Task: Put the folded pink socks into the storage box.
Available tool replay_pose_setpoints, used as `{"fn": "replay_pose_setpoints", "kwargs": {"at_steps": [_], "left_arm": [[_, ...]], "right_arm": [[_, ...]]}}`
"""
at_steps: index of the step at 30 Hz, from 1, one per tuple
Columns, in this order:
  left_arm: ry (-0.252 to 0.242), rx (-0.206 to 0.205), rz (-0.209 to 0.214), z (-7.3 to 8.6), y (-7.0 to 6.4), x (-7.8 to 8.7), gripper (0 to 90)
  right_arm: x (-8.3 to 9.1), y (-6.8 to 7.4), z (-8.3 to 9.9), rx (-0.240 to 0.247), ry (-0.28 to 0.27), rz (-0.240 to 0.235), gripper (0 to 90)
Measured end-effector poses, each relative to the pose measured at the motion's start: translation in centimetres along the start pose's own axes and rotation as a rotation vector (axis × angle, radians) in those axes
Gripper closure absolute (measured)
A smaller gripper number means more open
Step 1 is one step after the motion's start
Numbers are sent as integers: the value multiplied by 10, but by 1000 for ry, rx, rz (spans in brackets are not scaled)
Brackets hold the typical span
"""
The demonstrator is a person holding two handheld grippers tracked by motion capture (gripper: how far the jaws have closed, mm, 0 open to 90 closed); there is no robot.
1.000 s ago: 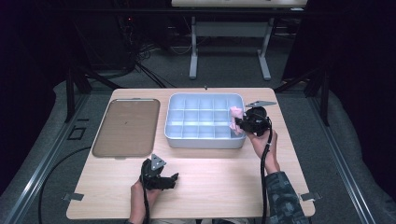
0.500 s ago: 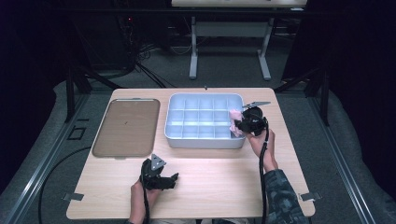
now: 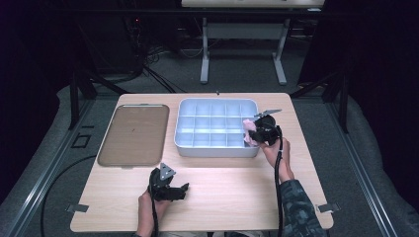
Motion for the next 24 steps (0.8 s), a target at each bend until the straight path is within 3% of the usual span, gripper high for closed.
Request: {"fn": "replay_pose_setpoints", "kwargs": {"at_steps": [10, 18, 24], "left_arm": [[0, 0, 0, 0, 0, 0, 115], [0, 0, 0, 0, 0, 0, 115], [-1, 0, 0, 0, 0, 0, 116]], "right_arm": [[-4, 2, 6, 18, 32, 7, 697], [-2, 7, 9, 58, 77, 8, 683], [-1, 8, 9, 46, 71, -14, 656]]}}
Point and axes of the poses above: each handheld gripper's, and its own axes: x roughly backward along the jaws, z roughly out of its underside, y roughly to its left, the point moved 6 cm from there along -x, roughly forward along the jaws, and after that the axes turned 9 degrees about y, right-handed, at the moved point
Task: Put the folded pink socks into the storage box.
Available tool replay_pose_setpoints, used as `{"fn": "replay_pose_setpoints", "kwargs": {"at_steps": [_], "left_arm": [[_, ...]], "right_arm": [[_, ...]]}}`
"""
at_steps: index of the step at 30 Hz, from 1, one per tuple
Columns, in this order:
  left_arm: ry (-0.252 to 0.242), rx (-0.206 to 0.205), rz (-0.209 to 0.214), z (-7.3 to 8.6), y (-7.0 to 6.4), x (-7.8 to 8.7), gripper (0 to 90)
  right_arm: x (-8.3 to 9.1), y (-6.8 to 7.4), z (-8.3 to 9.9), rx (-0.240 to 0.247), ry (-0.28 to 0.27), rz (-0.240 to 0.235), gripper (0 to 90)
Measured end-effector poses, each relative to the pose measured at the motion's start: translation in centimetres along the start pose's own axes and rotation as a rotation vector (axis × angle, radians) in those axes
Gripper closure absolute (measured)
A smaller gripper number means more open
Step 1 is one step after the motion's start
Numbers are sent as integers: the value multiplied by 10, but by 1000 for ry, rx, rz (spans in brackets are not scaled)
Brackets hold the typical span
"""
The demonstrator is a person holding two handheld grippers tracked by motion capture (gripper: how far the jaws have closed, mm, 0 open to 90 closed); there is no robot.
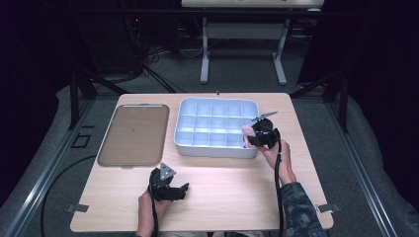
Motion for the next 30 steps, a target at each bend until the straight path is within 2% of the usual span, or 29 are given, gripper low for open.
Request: {"fn": "replay_pose_setpoints", "kwargs": {"at_steps": [5, 9, 11, 17, 22, 24, 26, 30], "left_arm": [[0, -2, -1, 0, 0, 0, 117], [0, -2, -1, 0, 0, 0, 117], [0, -2, -1, 0, 0, 0, 117], [-1, -1, 0, 0, 0, 0, 119], [-1, -1, 0, 0, 0, 0, 119], [-1, -1, 0, 0, 0, 0, 119], [-1, -1, 0, 0, 0, 0, 119], [-1, 0, 0, 0, 0, 0, 119]], "right_arm": [[-1, -1, 0, 7, 9, 26, 651], [-2, -2, 0, 6, 16, 10, 629], [1, -1, 0, -1, 1, -20, 575], [17, -2, 2, -8, -39, -51, 474], [32, -6, -2, -33, -99, -45, 424], [35, -5, -4, -32, -106, -38, 455], [34, -3, -5, -25, -107, -28, 551], [24, 1, -2, -3, -60, -17, 704]]}}
Point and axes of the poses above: each handheld gripper's, and its own axes: x roughly backward along the jaws, z roughly out of its underside, y roughly to its left, the point moved 6 cm from there along -x, roughly forward along the jaws, and after that the axes turned 9 degrees about y, right-handed, at the moved point
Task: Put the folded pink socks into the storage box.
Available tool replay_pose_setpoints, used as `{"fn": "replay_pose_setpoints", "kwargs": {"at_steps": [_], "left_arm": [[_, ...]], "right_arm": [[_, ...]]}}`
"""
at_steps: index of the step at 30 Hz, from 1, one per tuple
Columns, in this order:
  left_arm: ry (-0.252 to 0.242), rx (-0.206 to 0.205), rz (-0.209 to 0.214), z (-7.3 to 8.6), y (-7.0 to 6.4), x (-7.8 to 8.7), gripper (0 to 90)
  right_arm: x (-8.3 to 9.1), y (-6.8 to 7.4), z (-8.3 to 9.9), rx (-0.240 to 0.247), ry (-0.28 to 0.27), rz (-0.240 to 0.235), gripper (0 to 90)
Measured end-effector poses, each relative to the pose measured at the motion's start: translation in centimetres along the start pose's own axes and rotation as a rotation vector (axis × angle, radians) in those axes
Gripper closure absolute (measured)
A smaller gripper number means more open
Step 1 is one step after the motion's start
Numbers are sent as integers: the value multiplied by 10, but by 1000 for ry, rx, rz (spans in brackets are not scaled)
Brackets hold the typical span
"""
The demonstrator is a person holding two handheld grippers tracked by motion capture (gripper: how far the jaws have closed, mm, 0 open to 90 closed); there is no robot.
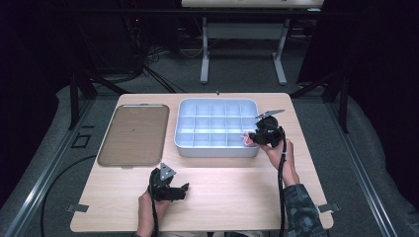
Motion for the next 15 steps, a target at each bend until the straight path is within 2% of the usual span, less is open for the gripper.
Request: {"fn": "replay_pose_setpoints", "kwargs": {"at_steps": [3, 6, 8, 15], "left_arm": [[0, 0, 0, 0, 0, 0, 119], [0, 0, 1, 0, 0, 0, 119], [0, 0, 0, 0, 0, 0, 120], [0, 0, 1, 0, 0, 0, 120]], "right_arm": [[-8, 0, 4, -13, 22, 5, 782], [-12, -2, 6, -22, 36, 4, 789], [-10, -2, 5, -27, 23, 3, 752], [7, 0, 6, -29, -31, -40, 512]]}}
Point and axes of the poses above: each handheld gripper's, and its own axes: x roughly backward along the jaws, z roughly out of its underside, y roughly to its left, the point moved 6 cm from there along -x, roughly forward along the jaws, and after that the axes turned 9 degrees about y, right-handed, at the moved point
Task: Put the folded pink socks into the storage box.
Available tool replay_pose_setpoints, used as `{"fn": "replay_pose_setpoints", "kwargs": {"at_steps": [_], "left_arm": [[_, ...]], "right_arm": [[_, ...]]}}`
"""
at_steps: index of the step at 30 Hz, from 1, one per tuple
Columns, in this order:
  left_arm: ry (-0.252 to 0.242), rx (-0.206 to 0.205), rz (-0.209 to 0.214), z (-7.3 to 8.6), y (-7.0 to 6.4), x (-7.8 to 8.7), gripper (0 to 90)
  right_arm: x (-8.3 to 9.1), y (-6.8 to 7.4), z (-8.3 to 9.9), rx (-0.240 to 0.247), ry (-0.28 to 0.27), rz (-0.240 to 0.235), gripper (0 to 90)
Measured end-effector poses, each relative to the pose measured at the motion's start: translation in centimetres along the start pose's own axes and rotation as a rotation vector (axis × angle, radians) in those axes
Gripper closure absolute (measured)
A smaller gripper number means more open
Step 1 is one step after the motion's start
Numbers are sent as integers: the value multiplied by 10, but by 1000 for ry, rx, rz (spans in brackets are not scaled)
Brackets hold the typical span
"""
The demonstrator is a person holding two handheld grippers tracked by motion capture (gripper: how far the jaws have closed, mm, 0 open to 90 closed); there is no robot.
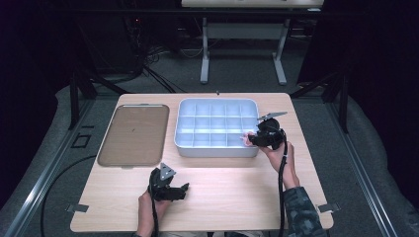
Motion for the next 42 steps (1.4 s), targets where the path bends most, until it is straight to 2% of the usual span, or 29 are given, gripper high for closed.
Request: {"fn": "replay_pose_setpoints", "kwargs": {"at_steps": [4, 11, 16, 23, 28, 31, 42], "left_arm": [[0, -1, 0, 0, 0, 0, 120], [0, 0, 0, 0, 0, 0, 119], [1, -1, 0, 0, 0, 0, 120], [1, -2, 0, 0, 0, 0, 120], [1, -3, -1, 0, 0, 0, 120], [1, -5, -2, 0, 0, 0, 120], [0, -3, -2, 0, 0, 0, 121]], "right_arm": [[15, 6, 2, -3, -36, -38, 392], [43, 22, 6, 37, -109, -55, 213], [61, 40, 13, 91, -132, -63, 168], [72, 62, 25, 151, -143, -76, 143], [72, 75, 36, 178, -142, -91, 132], [68, 80, 45, 191, -120, -99, 116], [32, 87, 76, 175, -48, -139, 83]]}}
Point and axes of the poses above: each handheld gripper's, and its own axes: x roughly backward along the jaws, z roughly out of its underside, y roughly to its left, the point moved 6 cm from there along -x, roughly forward along the jaws, and after that the axes turned 9 degrees about y, right-handed, at the moved point
